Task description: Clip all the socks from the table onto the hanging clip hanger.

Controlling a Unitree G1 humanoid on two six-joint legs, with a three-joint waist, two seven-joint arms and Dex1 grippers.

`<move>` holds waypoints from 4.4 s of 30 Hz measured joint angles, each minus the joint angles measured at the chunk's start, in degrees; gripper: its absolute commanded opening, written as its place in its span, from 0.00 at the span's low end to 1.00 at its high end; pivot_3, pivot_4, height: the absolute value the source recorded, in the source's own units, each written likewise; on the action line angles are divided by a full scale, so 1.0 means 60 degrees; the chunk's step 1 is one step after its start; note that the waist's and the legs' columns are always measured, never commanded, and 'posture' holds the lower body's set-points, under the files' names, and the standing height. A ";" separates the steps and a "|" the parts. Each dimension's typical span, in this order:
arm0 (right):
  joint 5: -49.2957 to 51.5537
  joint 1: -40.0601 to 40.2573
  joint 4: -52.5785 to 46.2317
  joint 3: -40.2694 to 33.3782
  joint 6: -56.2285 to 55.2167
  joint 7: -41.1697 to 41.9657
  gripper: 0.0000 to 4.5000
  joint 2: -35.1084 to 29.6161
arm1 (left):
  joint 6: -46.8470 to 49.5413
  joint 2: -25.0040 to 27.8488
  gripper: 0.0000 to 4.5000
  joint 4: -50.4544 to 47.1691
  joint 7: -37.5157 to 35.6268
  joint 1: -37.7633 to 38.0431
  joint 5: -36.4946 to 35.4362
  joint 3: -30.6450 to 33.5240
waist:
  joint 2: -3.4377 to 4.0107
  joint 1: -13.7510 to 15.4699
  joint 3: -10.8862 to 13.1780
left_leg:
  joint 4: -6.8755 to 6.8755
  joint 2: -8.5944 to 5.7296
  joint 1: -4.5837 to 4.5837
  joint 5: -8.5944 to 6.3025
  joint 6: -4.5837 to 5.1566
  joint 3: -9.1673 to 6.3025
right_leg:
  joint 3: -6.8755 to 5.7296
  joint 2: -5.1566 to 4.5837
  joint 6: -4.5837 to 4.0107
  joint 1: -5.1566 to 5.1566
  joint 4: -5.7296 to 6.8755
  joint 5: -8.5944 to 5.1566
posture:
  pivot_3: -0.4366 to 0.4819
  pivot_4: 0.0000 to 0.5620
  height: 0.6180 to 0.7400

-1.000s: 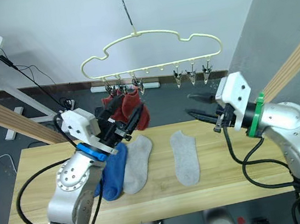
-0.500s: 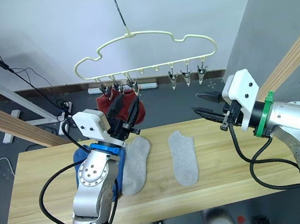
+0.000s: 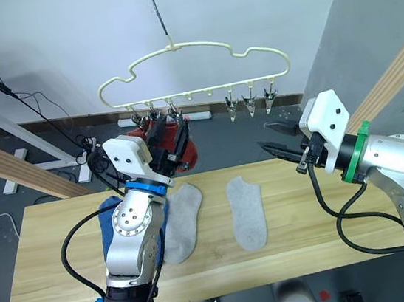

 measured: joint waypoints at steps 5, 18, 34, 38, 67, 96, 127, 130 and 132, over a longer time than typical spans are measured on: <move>0.0195 -0.0180 -0.0002 0.0038 -0.0001 0.0002 0.39 0.0000 | -0.0086 -0.0071 0.47 0.0268 0.0025 -0.0462 -0.0001 0.0077 | 0.0000 -0.0011 0.0000 | 0.0003 -0.0002 0.0000 0.0000 0.0000 0.0001 | 0.0001 -0.0001 0.0000 0.0002 0.0000 0.0000 | 0.16 0.64 1.00; 0.0200 -0.0206 -0.0001 0.0140 -0.0005 -0.0010 0.39 0.0001 | -0.0117 -0.0135 0.43 0.0236 0.0046 -0.0479 -0.0007 0.0076 | 0.0000 -0.0042 0.0000 | 0.0005 -0.0001 0.0001 0.0000 0.0000 -0.0002 | -0.0001 0.0000 0.0000 0.0002 0.0007 0.0000 | 0.16 0.64 1.00; -0.0078 0.0307 -0.0123 0.0569 0.0052 -0.0312 0.51 0.0002 | -0.0140 -0.0063 0.00 0.0177 0.0042 -0.0497 0.0015 0.0088 | 0.0000 -0.0059 0.0000 | 0.0005 0.0000 0.0003 0.0000 0.0000 -0.0004 | -0.0001 -0.0001 0.0000 0.0004 0.0008 0.0000 | 0.18 0.66 1.00; -0.0977 0.1278 -0.0329 0.1380 0.0461 -0.1633 0.83 0.0638 | -0.0076 0.0097 0.00 0.0138 -0.0030 -0.0499 -0.0007 0.0105 | -0.0004 -0.0056 -0.0002 | 0.0002 0.0007 0.0004 0.0001 -0.0002 -0.0009 | -0.0003 0.0007 0.0000 0.0004 0.0008 0.0000 | 0.19 0.67 1.00; -0.5437 0.2400 0.5169 0.4939 -0.1319 -0.6738 0.86 0.6933 | 0.1181 0.0751 0.00 -0.0581 -0.0859 -0.0523 -0.0650 0.0504 | -0.0003 -0.0168 -0.0002 | -0.0011 0.0017 0.0009 0.0009 -0.0018 -0.0006 | 0.0006 0.0015 0.0006 -0.0014 0.0020 -0.0003 | 0.27 0.65 1.00; -0.6229 0.1450 0.2970 0.4865 -0.2999 -0.3768 0.00 0.3993 | 0.4793 0.1683 0.00 -0.1411 -0.1811 -0.1239 -0.4822 0.1752 | -0.0002 -0.0168 0.0005 | -0.0012 0.0019 0.0009 0.0009 -0.0018 -0.0010 | 0.0003 0.0024 0.0041 -0.0016 0.0027 -0.0024 | 0.25 0.67 1.00; -0.7210 0.0230 0.2999 0.4934 -0.4965 -0.2952 0.00 0.4424 | 0.5240 0.2020 0.00 -0.1633 -0.1800 -0.1177 -0.5313 0.1764 | -0.0002 -0.0105 0.0005 | -0.0006 0.0012 0.0007 0.0010 -0.0019 -0.0010 | 0.0000 0.0004 0.0000 -0.0015 0.0031 0.0000 | 0.26 0.65 1.00; -0.7284 0.0348 0.3099 0.4942 -0.4963 -0.2886 0.00 0.4361 | 0.5240 0.2020 0.00 -0.1633 -0.1801 -0.1178 -0.5329 0.1772 | -0.0002 -0.0097 0.0005 | -0.0006 0.0011 0.0007 0.0010 -0.0019 -0.0010 | 0.0001 0.0004 0.0000 -0.0015 0.0030 0.0000 | 0.26 0.65 1.00; -0.7294 0.0392 0.3128 0.4944 -0.4963 -0.2829 0.00 0.4353 | 0.5240 0.2021 0.00 -0.1633 -0.1801 -0.1178 -0.5335 0.1775 | -0.0002 -0.0094 0.0005 | -0.0006 0.0011 0.0007 0.0010 -0.0019 -0.0009 | 0.0002 0.0004 0.0000 -0.0015 0.0030 0.0000 | 0.26 0.65 1.00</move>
